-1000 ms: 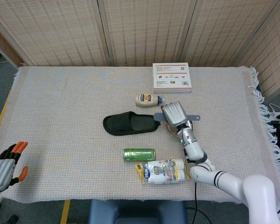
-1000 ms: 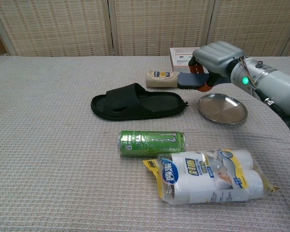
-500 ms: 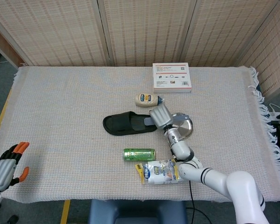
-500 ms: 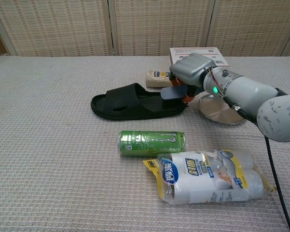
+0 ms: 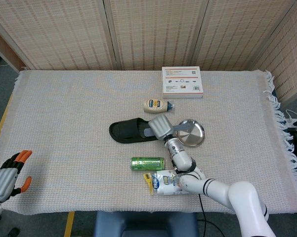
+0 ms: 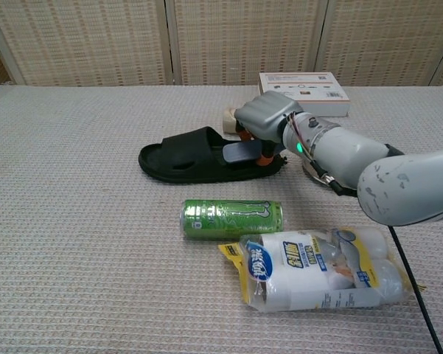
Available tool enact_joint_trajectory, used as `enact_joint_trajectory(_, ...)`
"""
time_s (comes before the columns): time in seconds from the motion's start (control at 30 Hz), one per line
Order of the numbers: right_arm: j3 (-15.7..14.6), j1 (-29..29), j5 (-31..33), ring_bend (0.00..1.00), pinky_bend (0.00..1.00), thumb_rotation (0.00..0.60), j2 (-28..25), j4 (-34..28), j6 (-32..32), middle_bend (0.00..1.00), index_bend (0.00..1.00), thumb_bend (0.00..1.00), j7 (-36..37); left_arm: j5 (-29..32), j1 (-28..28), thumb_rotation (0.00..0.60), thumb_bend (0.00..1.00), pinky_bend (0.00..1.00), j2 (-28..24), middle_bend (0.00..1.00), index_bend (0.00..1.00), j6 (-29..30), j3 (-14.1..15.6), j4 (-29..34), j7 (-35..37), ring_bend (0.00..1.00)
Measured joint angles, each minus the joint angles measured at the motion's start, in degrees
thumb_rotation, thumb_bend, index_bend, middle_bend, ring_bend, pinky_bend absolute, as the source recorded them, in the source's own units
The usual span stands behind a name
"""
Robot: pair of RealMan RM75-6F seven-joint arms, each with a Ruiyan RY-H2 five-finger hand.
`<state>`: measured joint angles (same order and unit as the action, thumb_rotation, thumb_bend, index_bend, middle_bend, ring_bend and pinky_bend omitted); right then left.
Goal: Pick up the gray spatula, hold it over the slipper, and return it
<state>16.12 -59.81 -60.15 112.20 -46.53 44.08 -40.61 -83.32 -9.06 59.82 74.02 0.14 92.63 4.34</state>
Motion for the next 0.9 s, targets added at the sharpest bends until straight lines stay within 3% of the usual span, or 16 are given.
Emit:
enact_joint_trajectory(0.3, 0.02, -1.37, -0.36, 0.62, 0.95, 0.600, 2.79, 2.42, 0.53, 0.63, 0.91, 0.31, 0.79, -0.05, 0.00, 0.600, 0.49, 0.13, -0.23, 0.00, 0.00, 0.08, 0.06, -0.21, 0.77, 0.00)
enact_joint_trajectory(0.9, -0.41, -0.96, 0.38, 0.62, 0.95, 0.600, 1.68, 2.18, 0.52, 0.63, 0.91, 0.31, -1.28, -0.40, -0.02, 0.600, 0.49, 0.13, -0.29, 0.00, 0.00, 0.29, 0.27, 0.01, 0.93, 0.00)
